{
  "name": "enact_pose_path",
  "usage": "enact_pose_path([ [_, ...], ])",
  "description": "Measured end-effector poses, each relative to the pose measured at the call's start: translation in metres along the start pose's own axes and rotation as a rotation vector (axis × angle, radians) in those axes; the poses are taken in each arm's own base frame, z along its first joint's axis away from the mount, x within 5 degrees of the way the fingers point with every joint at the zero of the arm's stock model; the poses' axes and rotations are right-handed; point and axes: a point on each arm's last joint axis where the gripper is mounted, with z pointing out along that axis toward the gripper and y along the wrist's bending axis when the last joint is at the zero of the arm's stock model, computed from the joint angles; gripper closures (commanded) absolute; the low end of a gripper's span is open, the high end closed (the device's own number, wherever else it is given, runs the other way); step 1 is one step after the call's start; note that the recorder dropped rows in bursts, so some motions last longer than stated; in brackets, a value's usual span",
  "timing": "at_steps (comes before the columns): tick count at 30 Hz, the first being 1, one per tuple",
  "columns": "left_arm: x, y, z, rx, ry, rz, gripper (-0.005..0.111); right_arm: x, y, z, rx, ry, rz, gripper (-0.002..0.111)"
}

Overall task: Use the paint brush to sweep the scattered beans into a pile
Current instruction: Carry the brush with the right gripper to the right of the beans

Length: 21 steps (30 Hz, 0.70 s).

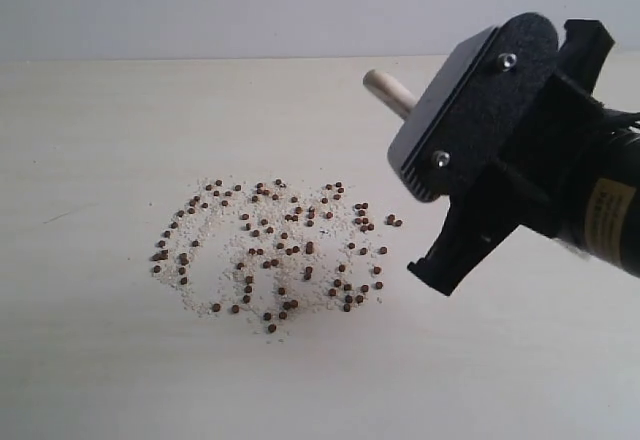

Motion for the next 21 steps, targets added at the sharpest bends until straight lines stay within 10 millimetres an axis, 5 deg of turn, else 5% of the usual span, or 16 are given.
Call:
enact_pose_path([
  [8,0.0,0.0,0.0,0.0,0.0,0.0,0.107,0.004,-0.014,-0.001,0.161,0.03,0.199,0.108],
  [16,0.0,0.0,0.0,0.0,0.0,0.0,0.107,-0.033,-0.031,-0.017,-0.007,-0.053,-0.098,0.108],
  [21,0.0,0.0,0.0,0.0,0.0,0.0,0.107,-0.04,-0.05,-0.027,-0.098,-0.132,-0.104,0.108],
])
